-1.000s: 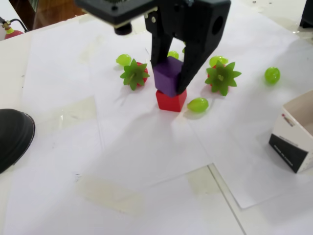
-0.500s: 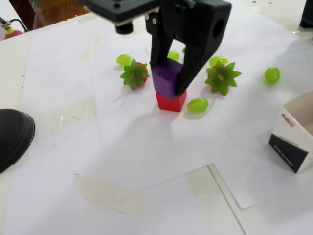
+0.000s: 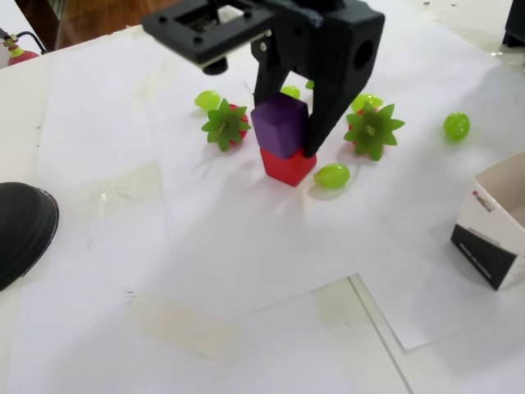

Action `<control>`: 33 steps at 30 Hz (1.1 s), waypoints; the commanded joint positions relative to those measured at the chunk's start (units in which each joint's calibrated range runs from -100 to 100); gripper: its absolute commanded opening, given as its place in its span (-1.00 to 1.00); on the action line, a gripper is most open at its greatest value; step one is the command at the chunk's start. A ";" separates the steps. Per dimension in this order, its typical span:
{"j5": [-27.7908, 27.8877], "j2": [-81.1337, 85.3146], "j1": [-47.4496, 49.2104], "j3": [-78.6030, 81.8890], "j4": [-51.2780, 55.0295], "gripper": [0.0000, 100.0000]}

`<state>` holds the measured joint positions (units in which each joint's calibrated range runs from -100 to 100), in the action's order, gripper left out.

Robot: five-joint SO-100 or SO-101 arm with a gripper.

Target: Put the purple cube on top of the red cube

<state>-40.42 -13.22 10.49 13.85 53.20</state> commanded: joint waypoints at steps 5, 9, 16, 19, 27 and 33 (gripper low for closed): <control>0.78 4.28 0.54 -0.94 0.64 -0.16; 0.20 4.28 1.65 -1.39 1.46 -0.07; -2.05 4.28 3.85 -4.12 5.87 -0.03; -2.10 4.19 4.44 -5.94 6.77 -0.02; -1.71 5.31 4.66 -11.12 8.24 -0.02; -1.86 5.91 4.37 -20.76 16.08 -0.05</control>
<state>-42.22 -13.22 14.91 2.71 63.95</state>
